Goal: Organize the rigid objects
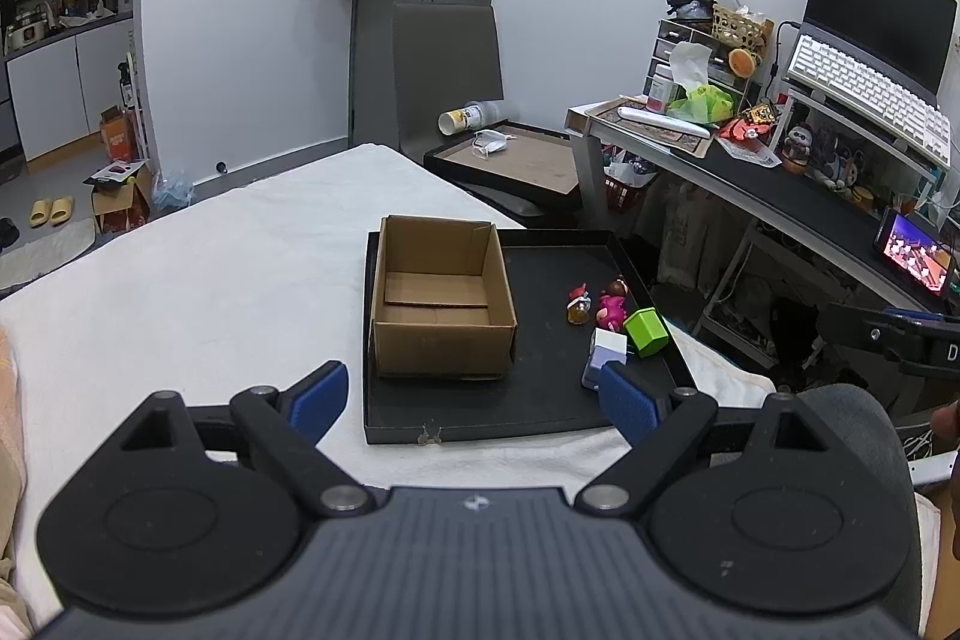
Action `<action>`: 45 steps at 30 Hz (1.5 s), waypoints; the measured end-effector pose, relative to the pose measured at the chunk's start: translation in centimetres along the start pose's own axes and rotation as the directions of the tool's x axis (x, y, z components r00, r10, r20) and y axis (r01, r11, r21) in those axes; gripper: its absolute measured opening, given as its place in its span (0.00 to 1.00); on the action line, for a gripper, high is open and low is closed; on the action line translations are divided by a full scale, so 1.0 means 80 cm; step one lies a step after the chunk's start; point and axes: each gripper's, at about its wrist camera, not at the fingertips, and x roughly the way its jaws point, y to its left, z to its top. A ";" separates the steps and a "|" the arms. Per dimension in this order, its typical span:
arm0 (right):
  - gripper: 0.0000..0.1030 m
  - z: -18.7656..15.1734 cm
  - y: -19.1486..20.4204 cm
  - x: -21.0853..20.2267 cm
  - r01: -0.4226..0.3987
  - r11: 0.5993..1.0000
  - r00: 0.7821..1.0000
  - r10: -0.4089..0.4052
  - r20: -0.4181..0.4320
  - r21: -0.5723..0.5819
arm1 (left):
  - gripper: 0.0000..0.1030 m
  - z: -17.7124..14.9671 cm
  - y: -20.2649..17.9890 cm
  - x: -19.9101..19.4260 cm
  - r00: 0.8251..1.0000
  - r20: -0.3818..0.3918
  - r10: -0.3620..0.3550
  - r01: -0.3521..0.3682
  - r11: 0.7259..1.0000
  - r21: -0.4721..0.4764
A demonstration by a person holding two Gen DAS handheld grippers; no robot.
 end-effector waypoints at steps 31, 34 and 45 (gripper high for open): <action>1.00 -0.004 -0.002 0.000 -0.002 1.000 1.000 0.002 -0.009 -0.002 | 0.87 -0.001 -0.002 -0.002 1.000 0.003 0.003 -0.003 1.000 0.005; 1.00 -0.004 -0.002 0.001 0.001 1.000 1.000 -0.001 -0.009 -0.006 | 0.87 -0.002 -0.002 -0.002 1.000 0.004 0.002 -0.002 1.000 0.005; 1.00 -0.005 -0.002 -0.001 -0.005 1.000 1.000 0.005 -0.013 -0.005 | 0.87 -0.003 0.000 -0.005 1.000 0.006 0.012 -0.012 1.000 0.014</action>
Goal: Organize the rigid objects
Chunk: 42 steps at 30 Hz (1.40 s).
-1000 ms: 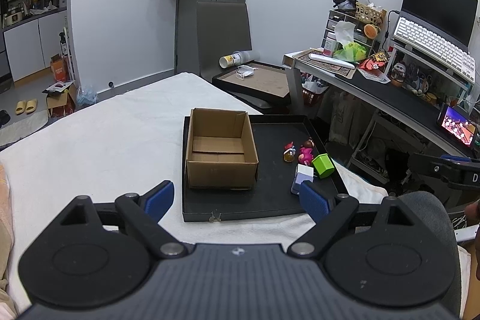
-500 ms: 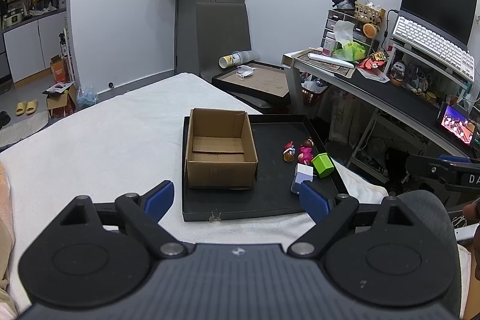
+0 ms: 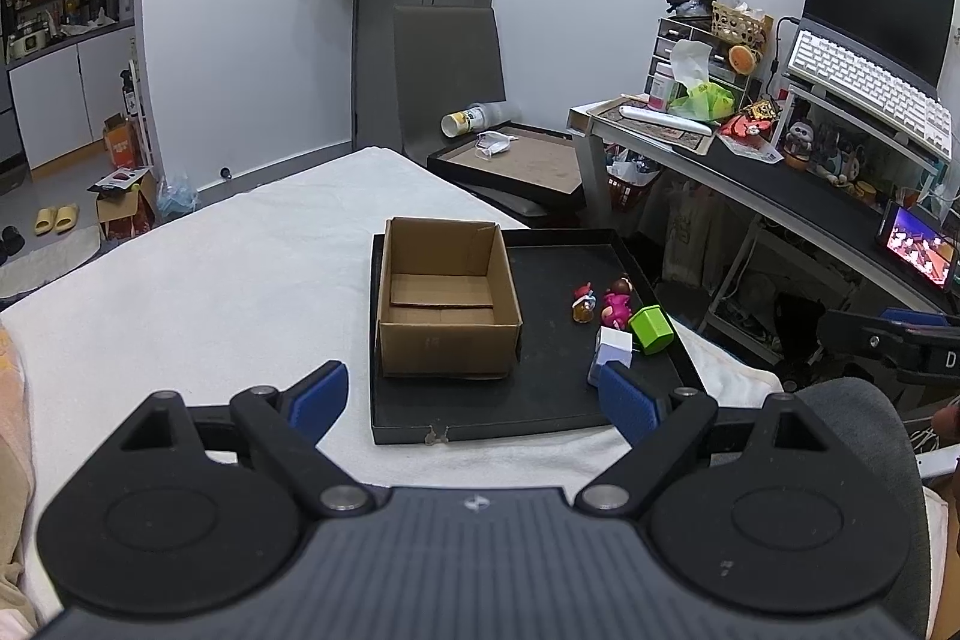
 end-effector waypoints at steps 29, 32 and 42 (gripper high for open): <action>1.00 0.004 0.010 0.069 0.042 0.999 0.997 -0.042 -0.072 -0.004 | 0.87 0.017 0.028 0.070 0.998 -0.059 0.012 -0.014 0.999 -0.036; 1.00 0.005 0.010 0.079 0.029 1.000 0.997 -0.029 -0.076 0.004 | 0.87 0.021 0.033 0.081 0.998 -0.068 0.013 -0.016 0.999 -0.041; 1.00 0.017 0.003 0.125 0.050 0.999 0.992 -0.047 -0.118 0.021 | 0.87 0.035 0.048 0.123 0.995 -0.097 0.023 -0.029 0.998 -0.055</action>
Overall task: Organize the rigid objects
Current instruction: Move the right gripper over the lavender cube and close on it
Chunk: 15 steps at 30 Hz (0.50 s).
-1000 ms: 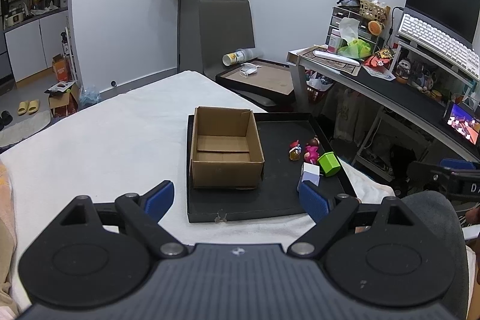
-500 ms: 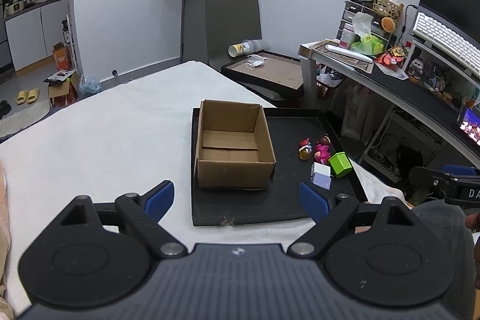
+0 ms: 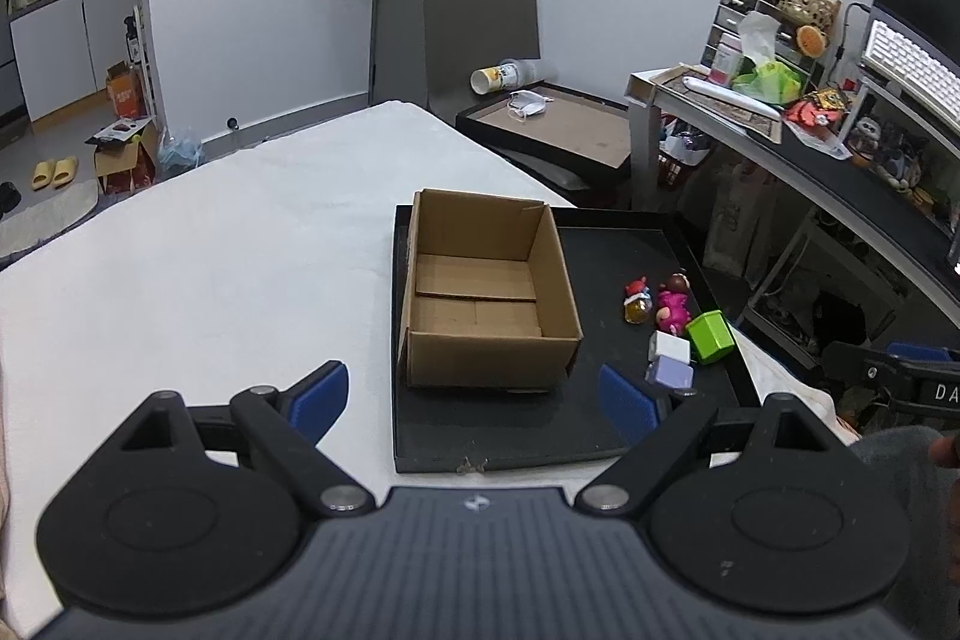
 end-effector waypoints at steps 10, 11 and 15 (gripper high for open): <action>1.00 0.010 -0.017 0.046 0.006 0.999 1.000 -0.004 -0.029 0.051 | 0.87 0.017 0.012 0.045 0.999 -0.029 0.014 -0.015 1.000 -0.028; 1.00 0.012 -0.018 0.050 0.012 0.998 1.000 -0.010 -0.028 0.055 | 0.87 0.018 0.013 0.048 0.999 -0.030 0.014 -0.015 0.999 -0.030; 1.00 0.017 -0.024 0.068 0.017 0.997 0.999 -0.014 -0.041 0.074 | 0.87 0.022 0.019 0.068 0.999 -0.048 0.013 -0.016 0.999 -0.050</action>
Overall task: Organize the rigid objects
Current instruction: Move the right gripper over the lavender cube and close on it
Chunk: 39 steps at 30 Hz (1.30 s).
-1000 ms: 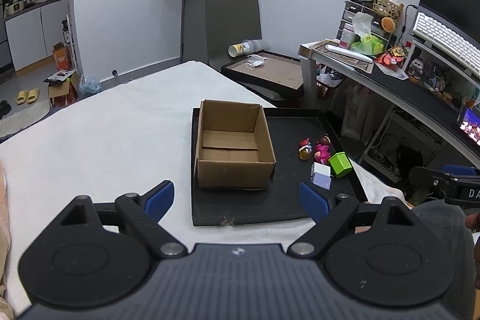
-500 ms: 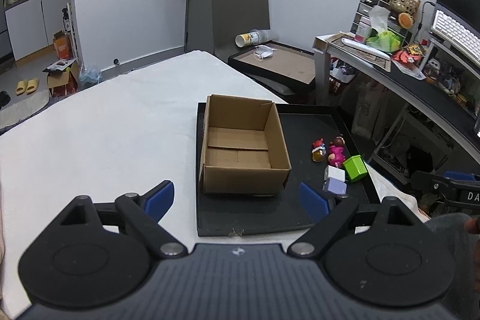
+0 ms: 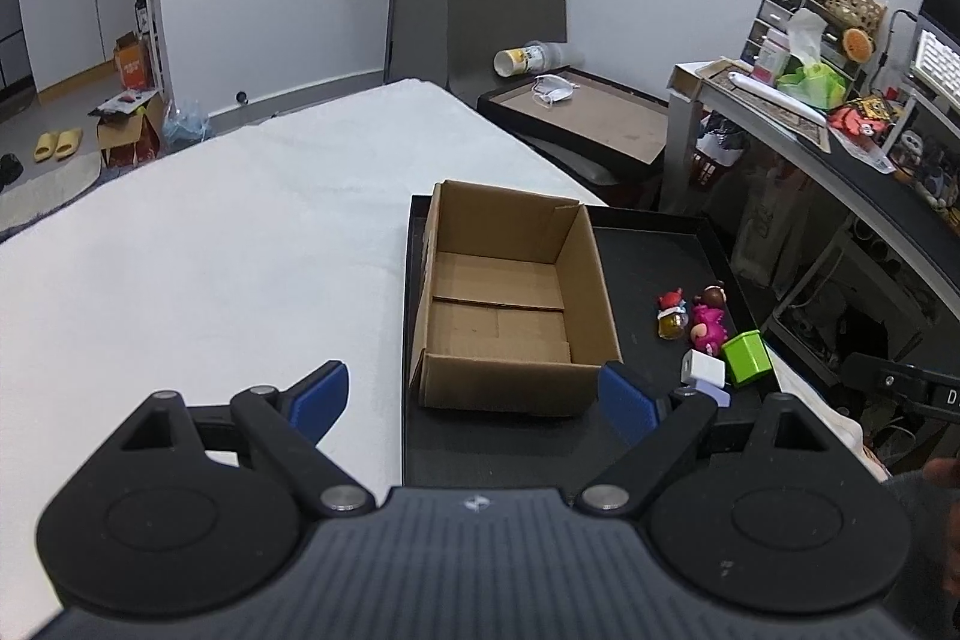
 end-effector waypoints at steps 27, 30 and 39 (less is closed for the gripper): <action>0.98 0.007 -0.043 0.160 0.085 0.973 0.977 -0.039 -0.211 0.215 | 0.68 0.020 0.032 0.127 0.996 -0.087 -0.011 0.004 0.997 -0.082; 0.98 0.000 -0.044 0.174 0.101 0.969 0.975 -0.052 -0.216 0.225 | 0.64 0.022 0.037 0.144 0.994 -0.105 -0.007 -0.002 0.996 -0.090; 0.97 -0.007 -0.047 0.208 0.129 0.962 0.961 -0.061 -0.270 0.241 | 0.62 0.022 0.046 0.182 0.988 -0.153 -0.018 -0.003 0.990 -0.139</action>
